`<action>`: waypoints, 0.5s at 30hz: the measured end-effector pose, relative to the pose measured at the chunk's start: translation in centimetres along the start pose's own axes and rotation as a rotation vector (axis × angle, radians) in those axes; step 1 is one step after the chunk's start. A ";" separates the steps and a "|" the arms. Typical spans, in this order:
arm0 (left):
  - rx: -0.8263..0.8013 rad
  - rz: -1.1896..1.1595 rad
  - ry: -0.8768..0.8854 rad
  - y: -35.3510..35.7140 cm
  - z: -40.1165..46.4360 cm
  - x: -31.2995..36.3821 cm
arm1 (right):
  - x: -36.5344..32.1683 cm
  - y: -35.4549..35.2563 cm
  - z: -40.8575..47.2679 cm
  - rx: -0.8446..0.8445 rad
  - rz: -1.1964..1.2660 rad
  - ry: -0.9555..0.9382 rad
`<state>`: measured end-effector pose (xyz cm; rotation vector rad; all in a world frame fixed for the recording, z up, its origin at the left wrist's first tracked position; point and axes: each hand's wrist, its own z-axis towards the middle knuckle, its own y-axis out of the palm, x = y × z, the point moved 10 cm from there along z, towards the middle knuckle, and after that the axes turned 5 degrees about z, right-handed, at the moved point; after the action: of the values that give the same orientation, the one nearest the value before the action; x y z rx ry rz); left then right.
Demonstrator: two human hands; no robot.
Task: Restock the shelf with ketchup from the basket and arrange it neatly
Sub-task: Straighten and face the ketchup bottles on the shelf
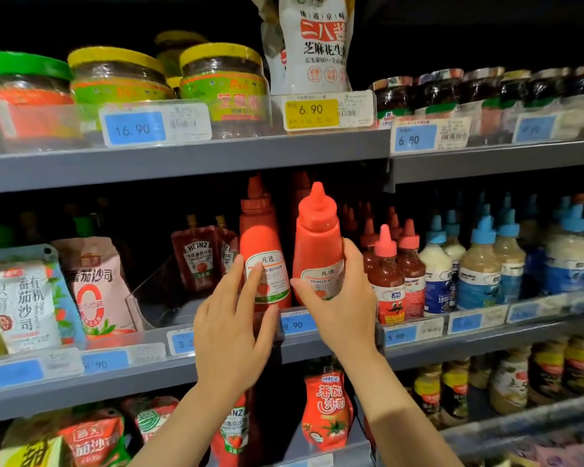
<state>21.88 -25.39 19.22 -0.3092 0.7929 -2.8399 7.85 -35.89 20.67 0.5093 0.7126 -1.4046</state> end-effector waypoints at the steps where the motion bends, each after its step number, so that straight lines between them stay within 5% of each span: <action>1: 0.017 -0.038 0.002 -0.3 0.1 0.0 | -0.7 -0.5 -0.3 0.053 0.032 -0.052; 8: 0.136 -0.874 -0.055 -6.5 0.7 3.1 | -9.3 -1.5 -2.0 0.096 -0.106 -0.493; 15: 0.161 -0.994 -0.349 -7.2 -0.9 -0.3 | -7.2 3.2 -4.7 -0.498 0.105 -0.132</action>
<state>21.17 -18.77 22.20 -1.4770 0.3712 -3.4823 10.16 -27.21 22.22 0.0604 0.8788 -1.0981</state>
